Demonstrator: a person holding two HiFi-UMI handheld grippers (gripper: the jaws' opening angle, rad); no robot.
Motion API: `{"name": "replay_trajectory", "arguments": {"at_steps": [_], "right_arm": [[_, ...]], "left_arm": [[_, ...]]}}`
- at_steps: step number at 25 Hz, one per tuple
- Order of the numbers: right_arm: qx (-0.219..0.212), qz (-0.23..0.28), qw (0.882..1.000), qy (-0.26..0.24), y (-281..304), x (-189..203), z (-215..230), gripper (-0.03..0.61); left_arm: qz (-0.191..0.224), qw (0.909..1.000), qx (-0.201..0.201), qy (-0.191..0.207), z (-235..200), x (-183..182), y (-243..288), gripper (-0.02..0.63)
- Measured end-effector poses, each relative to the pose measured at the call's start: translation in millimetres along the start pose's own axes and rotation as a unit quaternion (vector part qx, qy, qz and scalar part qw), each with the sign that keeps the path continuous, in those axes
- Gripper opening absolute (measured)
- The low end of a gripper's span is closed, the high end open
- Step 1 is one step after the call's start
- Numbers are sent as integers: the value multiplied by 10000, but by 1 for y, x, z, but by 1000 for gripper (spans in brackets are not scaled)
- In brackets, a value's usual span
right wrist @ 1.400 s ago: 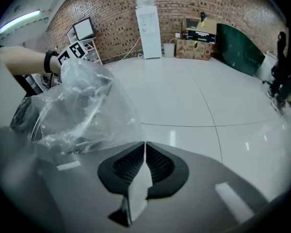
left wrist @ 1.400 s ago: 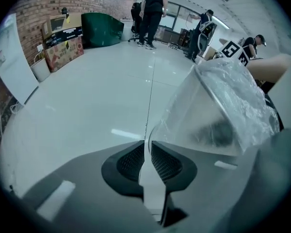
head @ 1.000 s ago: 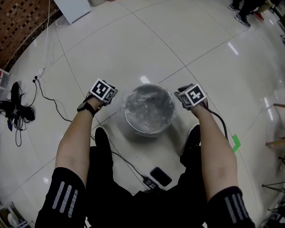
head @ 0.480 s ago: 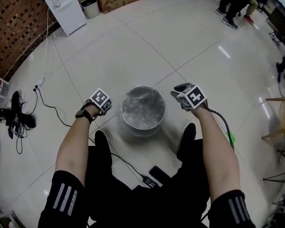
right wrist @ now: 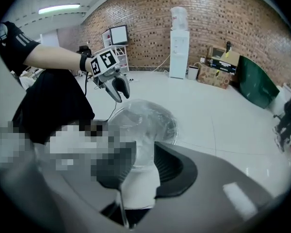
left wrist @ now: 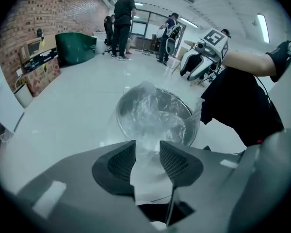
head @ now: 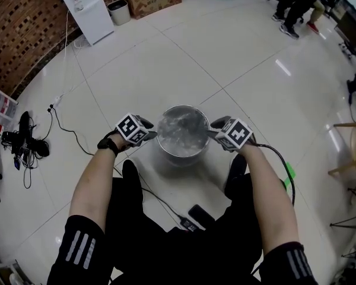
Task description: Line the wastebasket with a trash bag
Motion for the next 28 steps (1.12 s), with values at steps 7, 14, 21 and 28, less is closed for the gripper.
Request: {"name": "replay_trajectory", "arguments": {"at_steps": [7,14,21,28], "right_arm": [[-659,-1067,9894,725,24,80,-17,183],[-1043,-940,9872,755,61,85,-47,184],[-757,-874,9870,1116,93,96,-45,195],[-602,-916,9899,896,112,104,-42,199]], "left_arm": [[-335,9985,430,-32,4,17,26,214],[-326,9973,648,-134,6,21,32,239],[-555,9950,816,-132,6,40,39,247],[-894,9943,535,213,-6,44,58,272]]}}
Point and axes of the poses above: the fingertips, and each gripper's own axes: y forward along the fingers, z to its right, x out of its underside, the point moved 2 cm from there along -y, backward along the fingers, and after that the axes turned 6 degrees about x, right-handed, at the moved point
